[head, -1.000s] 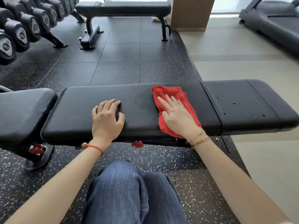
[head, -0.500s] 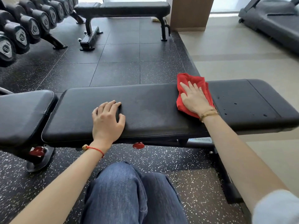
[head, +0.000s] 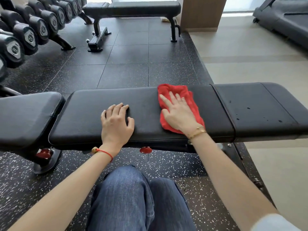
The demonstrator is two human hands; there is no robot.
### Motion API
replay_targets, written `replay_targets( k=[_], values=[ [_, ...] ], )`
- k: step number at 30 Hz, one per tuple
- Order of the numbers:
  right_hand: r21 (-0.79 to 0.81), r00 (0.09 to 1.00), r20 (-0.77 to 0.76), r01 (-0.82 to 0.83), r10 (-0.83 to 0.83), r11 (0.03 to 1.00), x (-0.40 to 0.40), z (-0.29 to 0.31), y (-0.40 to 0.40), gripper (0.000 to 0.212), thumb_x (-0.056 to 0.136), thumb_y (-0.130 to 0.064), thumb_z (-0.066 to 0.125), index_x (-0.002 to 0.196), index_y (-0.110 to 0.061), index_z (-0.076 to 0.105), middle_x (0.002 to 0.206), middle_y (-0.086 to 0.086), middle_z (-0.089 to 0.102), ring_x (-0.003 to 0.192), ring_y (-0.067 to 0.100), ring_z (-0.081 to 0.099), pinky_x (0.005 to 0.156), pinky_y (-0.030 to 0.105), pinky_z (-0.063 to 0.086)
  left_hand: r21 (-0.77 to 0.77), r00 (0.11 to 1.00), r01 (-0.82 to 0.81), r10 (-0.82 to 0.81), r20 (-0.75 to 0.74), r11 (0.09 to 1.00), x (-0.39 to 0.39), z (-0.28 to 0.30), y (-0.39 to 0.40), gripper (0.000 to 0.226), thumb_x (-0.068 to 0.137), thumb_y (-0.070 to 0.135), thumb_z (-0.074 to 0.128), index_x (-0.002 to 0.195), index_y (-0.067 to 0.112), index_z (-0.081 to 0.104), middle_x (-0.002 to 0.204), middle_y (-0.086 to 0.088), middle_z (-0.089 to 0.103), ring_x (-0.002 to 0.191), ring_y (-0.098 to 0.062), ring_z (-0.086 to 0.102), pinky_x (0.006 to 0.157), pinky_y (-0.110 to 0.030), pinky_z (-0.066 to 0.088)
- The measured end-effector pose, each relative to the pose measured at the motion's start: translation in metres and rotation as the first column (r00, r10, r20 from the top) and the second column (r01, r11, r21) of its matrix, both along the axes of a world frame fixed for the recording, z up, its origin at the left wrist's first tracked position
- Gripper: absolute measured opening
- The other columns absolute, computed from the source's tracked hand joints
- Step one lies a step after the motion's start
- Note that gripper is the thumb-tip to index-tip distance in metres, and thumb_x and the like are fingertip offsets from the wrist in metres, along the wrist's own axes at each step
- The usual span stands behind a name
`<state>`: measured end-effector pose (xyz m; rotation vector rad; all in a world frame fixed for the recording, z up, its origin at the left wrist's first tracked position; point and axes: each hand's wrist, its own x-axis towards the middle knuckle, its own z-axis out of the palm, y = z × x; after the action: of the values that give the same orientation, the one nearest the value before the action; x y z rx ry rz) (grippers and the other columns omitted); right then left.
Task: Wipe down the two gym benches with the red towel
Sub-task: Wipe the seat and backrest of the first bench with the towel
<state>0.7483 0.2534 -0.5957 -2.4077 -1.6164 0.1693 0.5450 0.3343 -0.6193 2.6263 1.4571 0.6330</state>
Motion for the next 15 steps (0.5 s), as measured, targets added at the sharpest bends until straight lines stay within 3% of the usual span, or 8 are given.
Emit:
replay_targets(
  k=[3,7,11,15],
  values=[
    [0.031,0.989,0.004,-0.147,0.147,0.989,-0.047,0.000,0.015,0.059,0.098,-0.031,0.038,0.154,-0.032,0.020,0.163,0.008,0.009,0.150,0.027,0.007,0.123,0.040,-0.001,-0.004,1.000,-0.001,0.001,0.009,1.000,-0.001,0.001,0.001,0.051,0.088,0.032,0.042,0.133,0.015,0.057,0.142,-0.005,0.054,0.135,-0.026,0.043,0.116,-0.049,0.025],
    [0.097,0.962,-0.005,-0.271,0.273,0.958,-0.061,-0.009,-0.025,0.059,0.095,-0.031,0.040,0.152,-0.034,0.025,0.162,0.002,0.017,0.150,0.023,0.011,0.123,0.037,0.001,0.003,0.999,0.029,-0.030,0.015,1.000,-0.006,-0.001,0.004,0.053,0.088,0.035,0.041,0.134,0.016,0.057,0.143,-0.005,0.054,0.136,-0.026,0.043,0.116,-0.048,0.025],
    [0.086,0.993,-0.029,-0.115,0.118,0.990,-0.001,-0.009,-0.046,0.058,0.096,-0.028,0.041,0.151,-0.034,0.027,0.162,0.002,0.019,0.150,0.023,0.014,0.123,0.036,0.003,0.004,1.000,0.028,-0.028,-0.006,1.000,-0.006,-0.002,0.003,0.054,0.089,0.036,0.038,0.137,0.016,0.055,0.146,-0.004,0.051,0.138,-0.025,0.040,0.118,-0.047,0.023],
    [0.001,0.998,-0.040,0.055,-0.055,0.999,0.041,-0.001,0.001,0.056,0.100,-0.028,0.035,0.153,-0.032,0.021,0.163,0.006,0.010,0.150,0.029,0.008,0.122,0.040,-0.001,-0.003,1.000,0.005,-0.005,-0.016,1.000,-0.001,-0.001,0.001,0.056,0.088,0.034,0.036,0.137,0.014,0.054,0.146,-0.006,0.051,0.138,-0.027,0.040,0.118,-0.049,0.023]
  ],
)
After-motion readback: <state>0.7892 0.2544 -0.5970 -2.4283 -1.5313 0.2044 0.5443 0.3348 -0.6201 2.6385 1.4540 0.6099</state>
